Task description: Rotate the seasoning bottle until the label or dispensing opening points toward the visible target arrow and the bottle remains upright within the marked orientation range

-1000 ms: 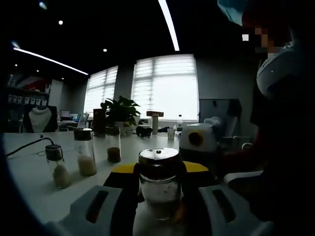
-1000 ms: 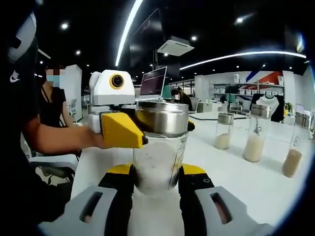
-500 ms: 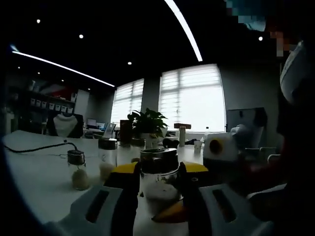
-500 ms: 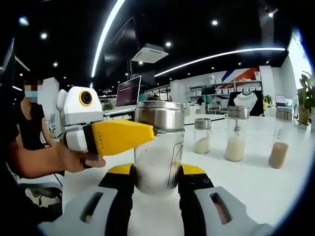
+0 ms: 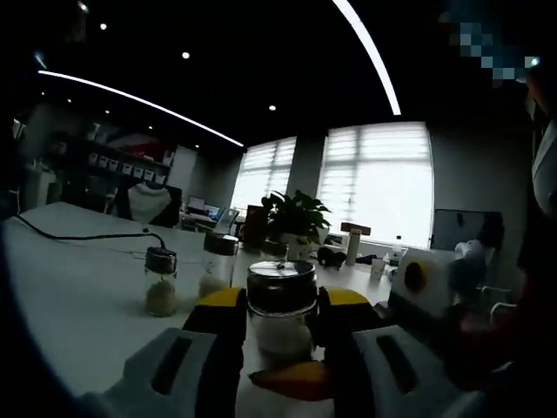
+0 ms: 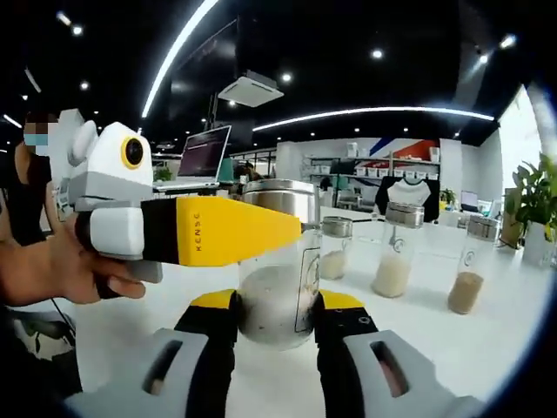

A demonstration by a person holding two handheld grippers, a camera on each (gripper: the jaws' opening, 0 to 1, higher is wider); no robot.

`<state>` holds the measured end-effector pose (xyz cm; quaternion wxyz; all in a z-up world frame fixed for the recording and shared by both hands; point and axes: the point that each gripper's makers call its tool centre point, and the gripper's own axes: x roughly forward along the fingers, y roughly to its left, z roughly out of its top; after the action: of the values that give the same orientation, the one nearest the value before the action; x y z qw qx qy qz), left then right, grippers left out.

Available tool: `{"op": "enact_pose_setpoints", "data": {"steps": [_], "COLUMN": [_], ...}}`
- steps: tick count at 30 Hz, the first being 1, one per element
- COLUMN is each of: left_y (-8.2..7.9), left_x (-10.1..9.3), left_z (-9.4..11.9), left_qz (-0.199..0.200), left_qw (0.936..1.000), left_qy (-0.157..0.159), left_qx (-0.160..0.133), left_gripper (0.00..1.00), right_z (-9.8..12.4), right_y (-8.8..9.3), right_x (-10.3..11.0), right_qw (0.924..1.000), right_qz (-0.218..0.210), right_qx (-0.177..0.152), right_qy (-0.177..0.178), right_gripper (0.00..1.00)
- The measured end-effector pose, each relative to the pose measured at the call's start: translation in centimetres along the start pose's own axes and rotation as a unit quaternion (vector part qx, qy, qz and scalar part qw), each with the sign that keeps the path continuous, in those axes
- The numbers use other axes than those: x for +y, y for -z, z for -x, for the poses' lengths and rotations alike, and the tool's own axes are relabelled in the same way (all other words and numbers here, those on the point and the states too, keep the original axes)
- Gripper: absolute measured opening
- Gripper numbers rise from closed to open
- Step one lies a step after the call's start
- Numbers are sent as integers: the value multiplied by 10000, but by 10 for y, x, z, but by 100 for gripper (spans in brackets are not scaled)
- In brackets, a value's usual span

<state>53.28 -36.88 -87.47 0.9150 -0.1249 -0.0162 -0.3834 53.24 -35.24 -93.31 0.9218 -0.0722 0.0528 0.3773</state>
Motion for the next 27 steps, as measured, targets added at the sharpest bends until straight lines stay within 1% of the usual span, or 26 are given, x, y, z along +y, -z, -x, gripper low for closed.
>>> {"op": "enact_pose_setpoints", "data": {"steps": [2,4,5,6,7,8,9,10,12,13,14,17,19,20,21,23,26,27], "left_y": [1,5,8,7,7,7,7,6,3,1,0,-6,-10,-11,-12,-13,-11,-10], "left_x": [2,7,8,8,8,10,12,12,11,9,7,6,5,4,5,5,1,-2], "left_z": [-2,-3,-4,-4,-4,-3,-2,0,2,2,3,5,7,8,8,9,10,10], "left_qz": [126,363,539,482,439,458,573,634,620,582,522,410,387,406,406,385,189,39], "left_qw": [9998,9985,9973,9979,9982,9981,9975,9974,9978,9982,9985,9985,9977,9967,9962,9951,9930,9917], "left_qy": [-155,-399,-463,-410,-387,-378,-368,-300,-180,-48,56,342,549,701,769,908,1142,1259], "left_qx": [26,112,177,162,164,179,183,143,148,149,148,125,109,101,104,107,215,262], "left_gripper": [35,35,35,35,35,35,35,35,35,35,35,35,35,35,35,35,35,35], "right_z": [-1,-2,-3,-3,-3,-3,-2,-1,2,3,4,9,12,14,14,16,17,17], "right_y": [1,6,7,8,9,7,6,4,1,-1,-4,-13,-16,-18,-19,-19,-17,-16], "right_x": [-1,-3,-3,-4,-4,2,3,3,3,3,4,12,14,14,13,17,18,19], "right_qw": [9999,9997,9997,9997,9998,9995,9991,9988,9982,9980,9972,9912,9867,9843,9832,9787,9778,9773], "right_qz": [42,65,68,49,-29,-257,-342,-370,-318,-310,-289,-515,-659,-744,-765,-914,-888,-870], "right_qx": [20,149,172,171,146,59,13,-40,-122,-162,-248,-437,-518,-562,-581,-558,-521,-495], "right_qy": [93,170,163,146,91,-162,-251,-318,-485,-527,-641,-1139,-1390,-1497,-1550,-1754,-1827,-1868], "right_gripper": [32,32,32,32,33,33,32,32,32,32,32,31,30,30,30,30,30,30]}}
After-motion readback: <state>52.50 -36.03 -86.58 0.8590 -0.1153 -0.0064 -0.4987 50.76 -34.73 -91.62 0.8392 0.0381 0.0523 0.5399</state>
